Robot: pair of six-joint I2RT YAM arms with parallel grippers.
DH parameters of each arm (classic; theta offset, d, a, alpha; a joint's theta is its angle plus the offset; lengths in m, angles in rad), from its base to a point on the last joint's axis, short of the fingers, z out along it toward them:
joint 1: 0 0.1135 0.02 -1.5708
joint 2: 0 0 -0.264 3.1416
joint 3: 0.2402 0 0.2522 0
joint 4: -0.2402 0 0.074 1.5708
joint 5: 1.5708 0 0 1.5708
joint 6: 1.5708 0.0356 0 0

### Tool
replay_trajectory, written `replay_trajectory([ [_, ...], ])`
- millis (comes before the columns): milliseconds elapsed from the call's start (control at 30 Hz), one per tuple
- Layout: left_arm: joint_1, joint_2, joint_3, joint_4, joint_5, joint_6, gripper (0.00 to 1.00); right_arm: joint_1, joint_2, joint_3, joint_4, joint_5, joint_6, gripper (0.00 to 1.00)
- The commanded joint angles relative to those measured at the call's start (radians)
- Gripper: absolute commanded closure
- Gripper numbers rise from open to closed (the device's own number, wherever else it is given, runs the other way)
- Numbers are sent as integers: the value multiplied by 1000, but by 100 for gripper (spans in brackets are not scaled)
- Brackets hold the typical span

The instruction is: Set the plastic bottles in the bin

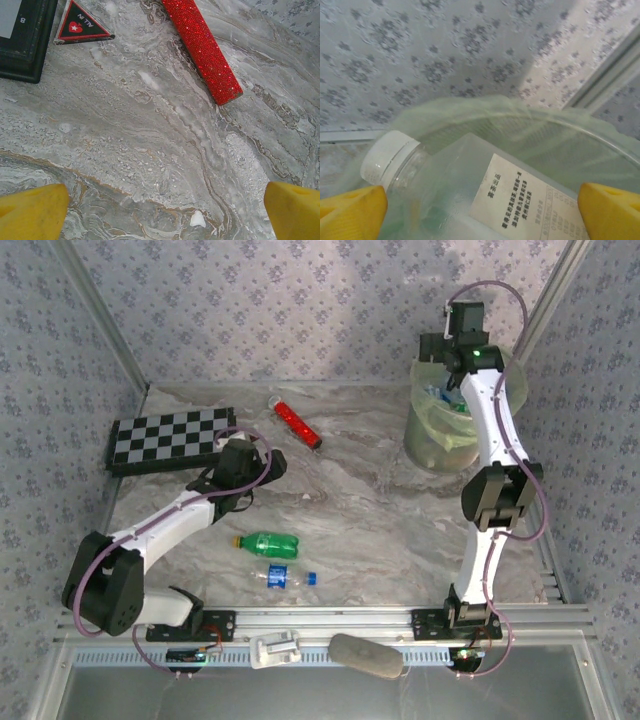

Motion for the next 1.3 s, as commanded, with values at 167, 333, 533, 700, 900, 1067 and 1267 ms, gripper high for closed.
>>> replay_trajectory([
  [167, 1, -10, 10, -10, -9, -1, 0, -62, -91, -107, 2, -20, 10, 1],
  [333, 2, -21, 16, -30, -18, -4, 0, -62, -144, -148, 37, -126, 21, 1],
  [533, 1, -79, 30, -144, -57, -13, 0, -41, -271, -239, 130, -177, 70, 1],
  [700, 1, -160, 42, -326, -52, -50, 0, -24, -435, -431, 272, -252, 165, 1],
  [900, -2, -278, 11, -507, 27, -154, 0, 74, -541, -629, 330, -322, 198, 1],
  [1067, -24, -410, -75, -575, 79, -313, 0, 197, -594, -811, 411, -341, 219, 1],
  [1267, -61, -485, -192, -601, 152, -474, 0, 373, -614, -944, 441, -258, 223, 1],
])
